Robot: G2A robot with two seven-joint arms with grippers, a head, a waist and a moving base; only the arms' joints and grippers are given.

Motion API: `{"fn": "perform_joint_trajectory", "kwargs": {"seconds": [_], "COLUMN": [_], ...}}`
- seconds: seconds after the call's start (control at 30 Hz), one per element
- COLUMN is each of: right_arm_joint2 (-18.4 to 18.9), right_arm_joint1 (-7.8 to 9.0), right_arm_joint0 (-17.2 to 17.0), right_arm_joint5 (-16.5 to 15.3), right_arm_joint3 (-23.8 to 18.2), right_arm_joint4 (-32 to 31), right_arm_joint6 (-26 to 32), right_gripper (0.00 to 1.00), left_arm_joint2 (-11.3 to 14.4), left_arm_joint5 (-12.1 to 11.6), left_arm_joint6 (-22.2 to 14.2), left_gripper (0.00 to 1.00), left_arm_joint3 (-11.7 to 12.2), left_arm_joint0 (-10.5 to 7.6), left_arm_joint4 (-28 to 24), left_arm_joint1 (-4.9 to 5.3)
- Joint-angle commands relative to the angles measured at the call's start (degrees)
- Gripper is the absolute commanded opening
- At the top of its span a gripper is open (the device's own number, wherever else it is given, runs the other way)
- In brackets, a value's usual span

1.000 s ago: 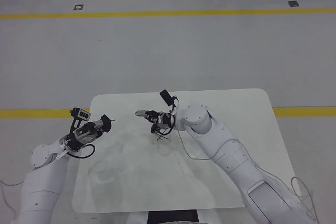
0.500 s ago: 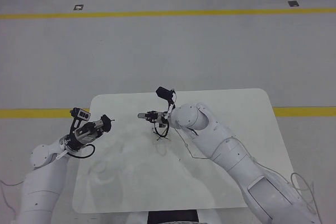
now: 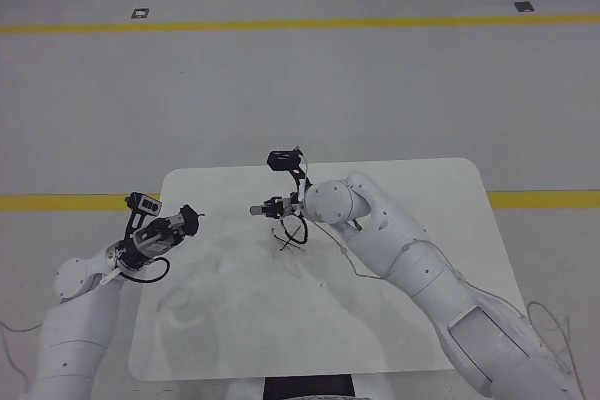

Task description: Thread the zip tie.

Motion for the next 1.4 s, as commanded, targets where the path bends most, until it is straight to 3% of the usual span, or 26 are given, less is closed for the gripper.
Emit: {"fn": "perform_joint_trajectory", "kwargs": {"seconds": [0.0,0.2,0.53,0.8,0.97,1.1,1.37], "right_arm_joint2": [-0.7,-4.3,-4.5,-11.5,-15.0,-18.1,-18.1], "right_arm_joint1": [0.14,0.01,-0.01,-0.58,-2.10,-3.94,-3.94], "right_arm_joint0": [0.9,3.1,3.1,5.4,7.0,8.3,8.3], "right_arm_joint5": [-2.4,-10.3,-10.8,-17.1,-20.4,-24.2,-24.2], "right_arm_joint3": [-0.1,0.1,0.2,-1.2,-0.4,3.1,3.1], "right_arm_joint4": [-2.0,-8.6,-8.8,-25.0,-28.5,-29.5,-29.5], "right_arm_joint6": [2.7,6.8,7.0,9.9,11.0,12.1,12.1], "right_gripper": [1.00,1.00,1.00,1.00,1.00,1.00,1.00], "left_arm_joint2": [0.0,0.0,0.0,0.0,0.0,0.0,0.0], "left_arm_joint5": [0.0,0.0,0.0,0.0,0.0,0.0,0.0], "left_arm_joint6": [0.0,0.0,0.0,0.0,0.0,0.0,0.0], "left_gripper": [0.00,0.00,0.00,0.00,0.00,0.00,0.00], "left_arm_joint3": [0.0,0.0,0.0,0.0,0.0,0.0,0.0], "left_arm_joint0": [0.00,0.00,0.00,0.00,0.00,0.00,0.00], "left_arm_joint4": [0.0,0.0,0.0,0.0,0.0,0.0,0.0], "left_arm_joint1": [0.00,0.00,0.00,0.00,0.00,0.00,0.00]}}
